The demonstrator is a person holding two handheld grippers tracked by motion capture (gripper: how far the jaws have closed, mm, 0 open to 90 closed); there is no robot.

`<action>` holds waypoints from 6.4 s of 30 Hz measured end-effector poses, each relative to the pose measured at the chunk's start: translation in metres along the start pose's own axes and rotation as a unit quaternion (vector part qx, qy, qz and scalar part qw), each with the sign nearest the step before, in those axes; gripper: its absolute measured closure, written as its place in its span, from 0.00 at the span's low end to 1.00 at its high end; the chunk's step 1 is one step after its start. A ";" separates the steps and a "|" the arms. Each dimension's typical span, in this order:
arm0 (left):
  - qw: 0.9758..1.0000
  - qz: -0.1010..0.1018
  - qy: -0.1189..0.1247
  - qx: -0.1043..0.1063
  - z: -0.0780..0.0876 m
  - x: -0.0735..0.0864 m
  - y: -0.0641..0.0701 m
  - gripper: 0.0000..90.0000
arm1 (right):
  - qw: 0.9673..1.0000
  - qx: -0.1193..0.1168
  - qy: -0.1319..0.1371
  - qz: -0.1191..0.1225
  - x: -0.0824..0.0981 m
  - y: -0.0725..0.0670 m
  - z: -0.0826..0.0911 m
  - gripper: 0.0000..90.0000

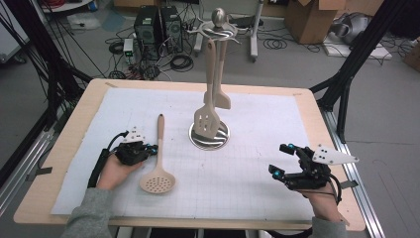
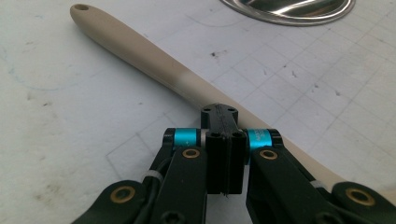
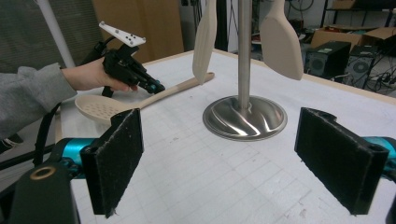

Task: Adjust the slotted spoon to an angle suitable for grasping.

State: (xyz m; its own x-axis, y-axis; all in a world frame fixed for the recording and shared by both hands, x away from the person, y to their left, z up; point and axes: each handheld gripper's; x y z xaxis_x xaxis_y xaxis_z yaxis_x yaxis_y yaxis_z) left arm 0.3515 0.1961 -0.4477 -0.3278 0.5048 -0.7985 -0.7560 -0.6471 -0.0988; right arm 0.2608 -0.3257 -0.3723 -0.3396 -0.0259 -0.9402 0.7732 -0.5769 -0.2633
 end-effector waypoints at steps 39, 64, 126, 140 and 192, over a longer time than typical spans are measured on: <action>0.996 -0.049 0.008 0.080 0.005 -0.032 0.048 0.99 | 1.000 -0.004 -0.002 0.000 0.001 0.001 -0.001 0.16; 0.987 -0.106 -0.095 0.072 0.007 -0.029 0.068 1.00 | 1.000 -0.005 0.003 -0.001 0.001 0.001 -0.005 0.16; 0.998 0.010 -0.054 0.017 0.058 0.022 -0.007 1.00 | 1.000 -0.023 0.015 -0.008 -0.002 0.001 -0.007 0.16; 0.997 -0.015 -0.044 0.058 0.038 0.013 -0.007 1.00 | 1.000 -0.020 0.017 -0.011 -0.001 0.002 -0.004 0.16; 0.997 -0.034 -0.047 0.056 0.051 -0.023 0.052 0.99 | 1.000 -0.024 0.013 -0.012 -0.001 0.002 -0.008 0.16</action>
State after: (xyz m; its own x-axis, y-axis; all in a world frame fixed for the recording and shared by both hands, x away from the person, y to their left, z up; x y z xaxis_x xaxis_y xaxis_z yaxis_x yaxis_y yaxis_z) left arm 0.2913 0.1796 -0.4041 -0.3206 0.6005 -0.7325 -0.8356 -0.5435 -0.0799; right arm 0.2670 -0.3207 -0.3741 -0.3450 0.0098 -0.9385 0.7896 -0.5376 -0.2959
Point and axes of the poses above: each handheld gripper's, and its own axes: z roughly backward along the jaws, x roughly out of its underside, y roughly to its right, and after that the axes turned 9 degrees about -z, right-handed
